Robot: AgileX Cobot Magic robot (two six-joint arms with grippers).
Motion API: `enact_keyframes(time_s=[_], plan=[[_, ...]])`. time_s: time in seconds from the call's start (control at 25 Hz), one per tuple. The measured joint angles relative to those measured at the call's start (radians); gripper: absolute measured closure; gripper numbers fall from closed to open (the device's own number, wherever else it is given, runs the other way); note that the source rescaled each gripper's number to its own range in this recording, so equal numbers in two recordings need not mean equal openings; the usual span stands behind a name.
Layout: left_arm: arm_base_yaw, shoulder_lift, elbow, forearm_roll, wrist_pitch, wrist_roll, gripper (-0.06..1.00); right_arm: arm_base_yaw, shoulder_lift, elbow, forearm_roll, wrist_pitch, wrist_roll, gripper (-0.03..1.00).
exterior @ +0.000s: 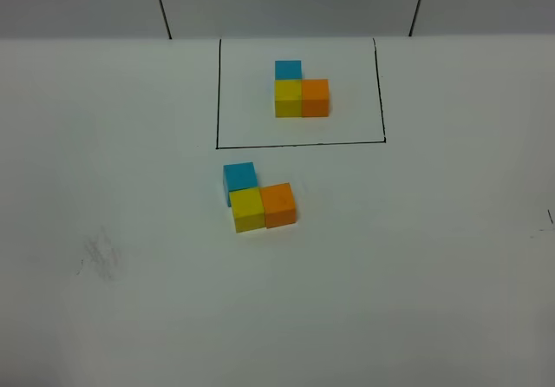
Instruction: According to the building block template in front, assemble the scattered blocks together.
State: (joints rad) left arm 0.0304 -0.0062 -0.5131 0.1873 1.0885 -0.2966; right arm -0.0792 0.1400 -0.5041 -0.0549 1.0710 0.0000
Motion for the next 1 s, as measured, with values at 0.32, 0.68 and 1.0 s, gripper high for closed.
enact_keyframes(time_s=[0.32, 0.68, 1.0], plan=[[0.000, 0.000, 0.000, 0.000, 0.000, 0.000, 0.94, -0.080, -0.113, 0.001, -0.008, 0.001, 0.000, 0.97], [0.000, 0.000, 0.000, 0.000, 0.000, 0.000, 0.94, -0.082, -0.144, 0.001, -0.034, 0.001, 0.000, 0.97], [0.000, 0.000, 0.000, 0.000, 0.000, 0.000, 0.94, -0.082, -0.148, 0.001, -0.034, 0.001, 0.000, 0.97]])
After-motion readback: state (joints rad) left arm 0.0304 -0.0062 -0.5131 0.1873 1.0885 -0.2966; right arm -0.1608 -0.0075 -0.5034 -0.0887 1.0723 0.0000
